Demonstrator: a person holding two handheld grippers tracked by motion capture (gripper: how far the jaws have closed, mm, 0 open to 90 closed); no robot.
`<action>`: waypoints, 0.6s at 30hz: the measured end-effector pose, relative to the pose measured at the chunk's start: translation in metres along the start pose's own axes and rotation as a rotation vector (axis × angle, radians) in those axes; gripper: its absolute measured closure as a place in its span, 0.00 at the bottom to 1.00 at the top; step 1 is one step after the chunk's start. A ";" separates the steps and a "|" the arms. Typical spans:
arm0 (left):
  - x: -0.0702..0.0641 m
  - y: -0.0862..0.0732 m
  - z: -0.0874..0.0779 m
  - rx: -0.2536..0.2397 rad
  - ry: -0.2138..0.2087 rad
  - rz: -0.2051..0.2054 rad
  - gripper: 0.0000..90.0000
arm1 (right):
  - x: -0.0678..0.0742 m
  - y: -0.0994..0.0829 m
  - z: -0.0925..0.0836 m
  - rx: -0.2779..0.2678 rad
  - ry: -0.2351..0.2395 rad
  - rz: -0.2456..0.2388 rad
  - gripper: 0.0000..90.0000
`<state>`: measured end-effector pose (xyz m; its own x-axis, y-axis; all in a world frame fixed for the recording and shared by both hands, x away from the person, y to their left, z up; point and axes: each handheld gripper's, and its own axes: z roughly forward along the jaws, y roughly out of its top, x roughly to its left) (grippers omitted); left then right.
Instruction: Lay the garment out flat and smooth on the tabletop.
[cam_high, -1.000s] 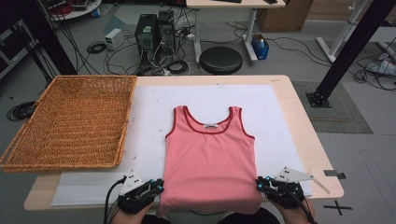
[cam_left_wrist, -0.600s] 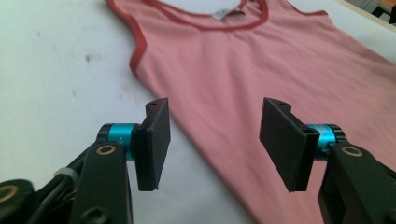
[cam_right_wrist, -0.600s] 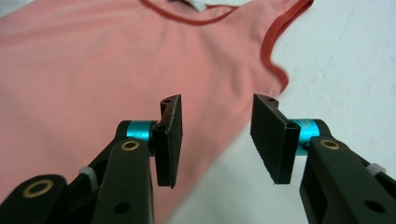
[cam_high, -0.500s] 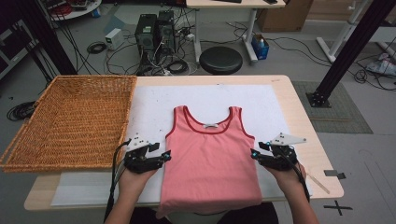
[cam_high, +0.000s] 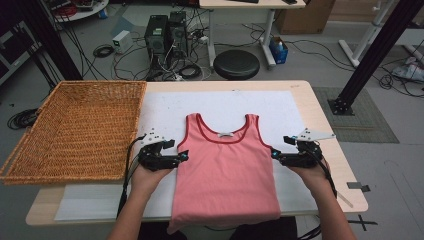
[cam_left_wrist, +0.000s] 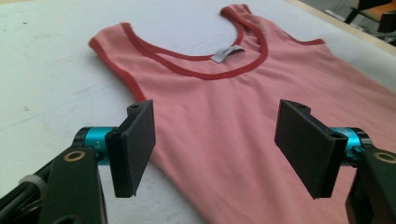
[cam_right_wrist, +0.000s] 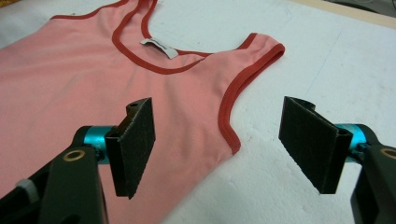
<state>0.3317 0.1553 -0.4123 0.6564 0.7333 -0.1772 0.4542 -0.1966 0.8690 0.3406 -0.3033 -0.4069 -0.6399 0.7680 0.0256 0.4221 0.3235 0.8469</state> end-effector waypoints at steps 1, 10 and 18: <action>-0.001 0.001 0.000 -0.006 -0.003 0.001 0.29 | -0.001 -0.001 -0.001 0.002 0.007 -0.002 0.28; -0.006 0.011 -0.002 -0.049 -0.038 0.035 0.27 | -0.004 0.000 -0.009 -0.027 0.002 0.033 0.24; 0.000 0.015 -0.008 -0.049 -0.057 0.048 0.25 | -0.005 0.008 -0.014 -0.025 0.009 0.019 0.24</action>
<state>0.3338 0.1570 -0.3955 0.7108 0.6851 -0.1595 0.3923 -0.1979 0.8983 0.3383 -0.3118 -0.3930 -0.6376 0.7689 0.0467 0.4186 0.2949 0.8589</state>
